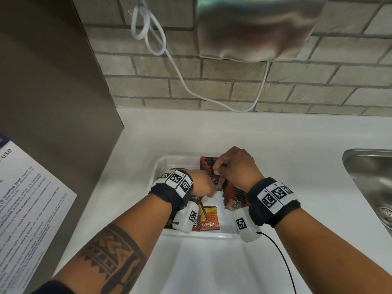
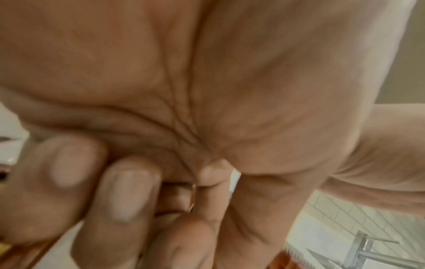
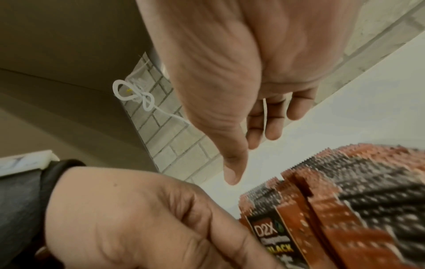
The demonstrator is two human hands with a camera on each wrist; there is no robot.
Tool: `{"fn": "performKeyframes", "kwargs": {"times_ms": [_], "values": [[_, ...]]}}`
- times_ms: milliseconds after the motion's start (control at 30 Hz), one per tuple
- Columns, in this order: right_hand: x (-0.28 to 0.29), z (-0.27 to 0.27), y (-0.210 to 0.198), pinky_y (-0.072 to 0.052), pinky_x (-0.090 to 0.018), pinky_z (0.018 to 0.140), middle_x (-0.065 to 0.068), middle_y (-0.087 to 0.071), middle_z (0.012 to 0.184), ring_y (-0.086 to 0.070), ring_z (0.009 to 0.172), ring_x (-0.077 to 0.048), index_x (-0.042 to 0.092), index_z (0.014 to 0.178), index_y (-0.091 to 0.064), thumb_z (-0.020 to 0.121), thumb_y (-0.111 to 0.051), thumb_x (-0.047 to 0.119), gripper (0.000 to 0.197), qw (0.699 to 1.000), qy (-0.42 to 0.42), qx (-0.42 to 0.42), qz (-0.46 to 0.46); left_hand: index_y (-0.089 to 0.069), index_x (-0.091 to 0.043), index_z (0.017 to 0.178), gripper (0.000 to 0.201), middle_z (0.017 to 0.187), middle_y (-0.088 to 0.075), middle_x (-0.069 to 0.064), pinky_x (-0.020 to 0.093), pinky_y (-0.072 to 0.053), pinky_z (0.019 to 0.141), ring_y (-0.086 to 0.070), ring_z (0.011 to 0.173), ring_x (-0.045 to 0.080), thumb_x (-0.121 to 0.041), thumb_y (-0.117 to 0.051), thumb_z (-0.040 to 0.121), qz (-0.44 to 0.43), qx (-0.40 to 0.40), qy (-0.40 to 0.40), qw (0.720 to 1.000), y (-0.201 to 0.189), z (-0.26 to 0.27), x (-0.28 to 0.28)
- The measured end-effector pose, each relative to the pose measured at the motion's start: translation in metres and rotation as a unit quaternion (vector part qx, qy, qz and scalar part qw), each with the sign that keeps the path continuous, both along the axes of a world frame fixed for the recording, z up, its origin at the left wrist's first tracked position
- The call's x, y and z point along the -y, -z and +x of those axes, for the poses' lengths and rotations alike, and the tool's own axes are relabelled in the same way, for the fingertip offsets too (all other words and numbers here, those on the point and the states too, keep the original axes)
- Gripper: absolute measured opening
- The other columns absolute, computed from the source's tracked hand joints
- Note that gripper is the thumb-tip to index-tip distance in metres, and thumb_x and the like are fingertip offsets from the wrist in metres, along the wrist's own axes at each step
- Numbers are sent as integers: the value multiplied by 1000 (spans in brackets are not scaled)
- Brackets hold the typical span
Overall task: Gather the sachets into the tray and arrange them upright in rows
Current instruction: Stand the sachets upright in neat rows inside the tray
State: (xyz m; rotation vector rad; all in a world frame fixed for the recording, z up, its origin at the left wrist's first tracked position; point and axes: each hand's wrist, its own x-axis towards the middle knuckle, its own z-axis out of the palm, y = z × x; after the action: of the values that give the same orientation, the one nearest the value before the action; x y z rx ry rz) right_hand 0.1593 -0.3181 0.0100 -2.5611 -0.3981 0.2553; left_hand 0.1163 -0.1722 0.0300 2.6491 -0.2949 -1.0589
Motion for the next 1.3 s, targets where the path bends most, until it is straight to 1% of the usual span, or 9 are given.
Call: {"fn": "performKeyframes", "kwargs": {"times_ms": [167,400,533,700,900,967,1033,1133,1300], "values": [[5,-26,-28,-42,-7,64,18,-65,77,-65,77,-5,26,84,-76,89,-66,15,15,998,-2,11,64,-71,-24,122,28,131,-64,-3,37,-46,104,-58,115,17,-26,-62,95,-21,57,-27,998,4,-9,-23],[-25,-90,-33,-53,-26,77,2,-71,97,-66,86,-13,14,96,-75,96,-64,32,22,982,-80,-159,-59,-65,-25,127,37,131,-60,1,33,-47,101,-55,119,21,-17,-64,90,30,115,-29,992,20,-23,-49],[-47,-99,-9,-43,-23,59,-4,-61,86,-60,81,-18,12,83,-61,94,-62,34,24,970,-88,-179,-140,-58,-23,137,46,137,-54,2,29,-42,100,-51,125,23,-16,-63,92,48,105,-4,993,21,-29,-51],[-61,-97,11,-48,-36,100,-17,-41,148,-52,127,-30,4,149,-28,88,-71,36,82,964,-42,-197,-173,-55,-24,140,49,137,-53,5,36,-40,109,-49,125,25,-17,-63,92,70,99,34,992,23,-32,-50],[-75,-85,24,-43,-40,110,-21,-25,158,-43,137,-36,2,155,-15,84,-77,34,100,963,-5,-204,-175,-54,-18,141,49,134,-58,8,38,-37,110,-53,124,27,-13,-62,93,65,98,47,992,21,-34,-51],[-79,-79,27,-47,-39,106,-20,-41,149,-50,131,-33,0,153,-26,83,-76,31,91,964,8,-210,-165,-58,-17,136,45,132,-60,7,34,-42,105,-56,120,26,-12,-63,92,46,105,34,993,21,-34,-54],[-82,-73,30,-56,-32,80,-11,-62,114,-62,100,-23,0,133,-53,84,-73,29,61,968,9,-199,-153,-62,-16,130,41,129,-60,5,32,-41,106,-58,116,23,-6,-63,90,18,119,10,993,21,-34,-59],[-83,-69,28,-48,-27,66,-6,-61,93,-60,85,-20,2,111,-65,91,-66,29,34,967,-12,-210,-145,-64,-16,120,36,123,-58,3,25,-44,93,-58,106,19,-4,-65,87,-2,141,-22,990,20,-33,-67],[-83,-65,29,-38,-9,44,0,-54,80,-51,64,-10,2,112,-67,98,-58,23,27,972,9,-224,-68,-61,-15,121,37,119,-55,4,24,-42,80,-51,93,15,-11,-71,85,-9,148,-20,989,20,-31,-73]]}}
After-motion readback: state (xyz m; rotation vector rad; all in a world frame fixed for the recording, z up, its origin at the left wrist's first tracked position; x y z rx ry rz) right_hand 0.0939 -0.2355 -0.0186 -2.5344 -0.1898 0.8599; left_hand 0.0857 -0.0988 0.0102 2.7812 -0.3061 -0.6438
